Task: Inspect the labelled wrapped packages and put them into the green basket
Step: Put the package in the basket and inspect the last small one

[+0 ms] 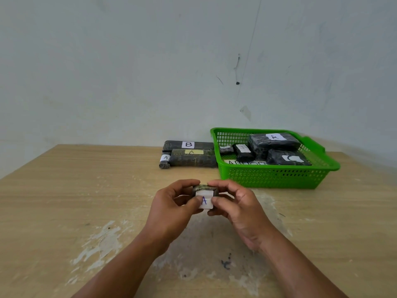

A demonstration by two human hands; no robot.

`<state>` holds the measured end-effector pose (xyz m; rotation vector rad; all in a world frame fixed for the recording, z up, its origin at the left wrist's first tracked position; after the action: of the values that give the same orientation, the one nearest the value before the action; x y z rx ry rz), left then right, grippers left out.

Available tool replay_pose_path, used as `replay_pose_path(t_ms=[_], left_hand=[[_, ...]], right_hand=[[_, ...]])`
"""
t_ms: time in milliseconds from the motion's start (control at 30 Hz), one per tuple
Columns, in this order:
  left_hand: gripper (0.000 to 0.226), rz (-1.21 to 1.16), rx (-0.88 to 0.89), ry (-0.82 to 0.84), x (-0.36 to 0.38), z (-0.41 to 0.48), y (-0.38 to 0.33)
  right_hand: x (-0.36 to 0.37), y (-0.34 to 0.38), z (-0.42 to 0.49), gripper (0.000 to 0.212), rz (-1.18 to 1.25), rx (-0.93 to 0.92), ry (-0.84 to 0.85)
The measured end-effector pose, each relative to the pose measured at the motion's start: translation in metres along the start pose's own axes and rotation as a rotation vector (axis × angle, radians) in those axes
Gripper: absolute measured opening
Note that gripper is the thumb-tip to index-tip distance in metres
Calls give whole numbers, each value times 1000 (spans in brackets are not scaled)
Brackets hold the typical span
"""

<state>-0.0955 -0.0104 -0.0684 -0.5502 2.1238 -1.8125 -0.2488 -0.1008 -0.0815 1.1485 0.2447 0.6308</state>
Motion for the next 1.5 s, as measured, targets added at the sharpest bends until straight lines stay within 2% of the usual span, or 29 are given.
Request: replay_pose_path(t_ms=[100,167,300,467,600,800,933,1167,1233,1400,1500], left_hand=[[38,45,-5,16,1,0,2],[41,67,-14,4,2,1,3],[44,61,-32,-3,1,2,2],[53,145,-21,23,0,2,2],[49,151,-20,9,0,3,2],[31,2,-47,42,-2,5,3],[32,64,-45,20,3,3,4],[27,32,-43,-4,3,-4,0],[25,50,-24,-35,4,-6,-2],[19,31,-20,-102,5,-2,-9],[15,20,-23,-96,9,2,-13]], right_hand=[[-3,1,2,29,30,0,2],[-4,1,1,35,73,11,41],[-1,-1,1,44,-8,15,48],[0,-1,1,44,-42,14,17],[-3,-1,1,39,-3,0,61],[-1,1,0,36,-57,3,39],[-1,1,-1,19,-72,14,-17],[3,5,-3,18,-146,-46,-5],[3,7,-4,21,-230,-83,36],[-1,13,-4,61,-766,-398,176],[-2,20,-2,64,-844,-478,183]])
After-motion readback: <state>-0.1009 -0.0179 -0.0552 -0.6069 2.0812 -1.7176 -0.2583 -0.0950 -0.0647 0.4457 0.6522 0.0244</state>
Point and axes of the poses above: each hand's wrist, its own z-axis towards the middle knuckle, its own x-axis out of the palm, y = z × x, the point moved 1 cm from there along z, towards the middle knuckle, and after that the axes turned 15 degrees about -x, right-handed, at the moved point
